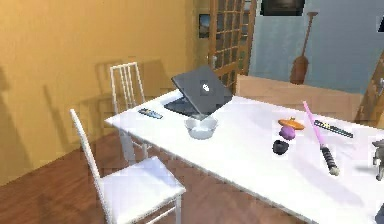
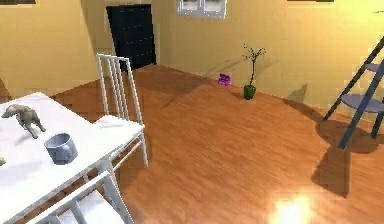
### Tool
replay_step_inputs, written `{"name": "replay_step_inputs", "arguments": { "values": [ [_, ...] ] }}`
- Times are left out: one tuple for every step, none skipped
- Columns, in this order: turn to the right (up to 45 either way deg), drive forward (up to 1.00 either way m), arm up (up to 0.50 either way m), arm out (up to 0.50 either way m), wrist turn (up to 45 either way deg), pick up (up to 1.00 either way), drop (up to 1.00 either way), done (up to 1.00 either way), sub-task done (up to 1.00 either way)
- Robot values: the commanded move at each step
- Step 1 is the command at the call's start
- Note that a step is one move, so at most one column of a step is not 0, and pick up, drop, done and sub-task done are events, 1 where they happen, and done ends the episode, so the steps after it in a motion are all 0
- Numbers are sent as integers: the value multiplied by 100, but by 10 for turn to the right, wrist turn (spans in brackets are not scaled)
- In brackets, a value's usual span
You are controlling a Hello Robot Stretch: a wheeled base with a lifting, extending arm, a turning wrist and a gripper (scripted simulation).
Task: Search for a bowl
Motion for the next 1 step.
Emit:
{"name": "replay_step_inputs", "arguments": {
  "values": [
    [0, 0, 0, 0, 0, 0, 0, 100, 0]
  ]
}}
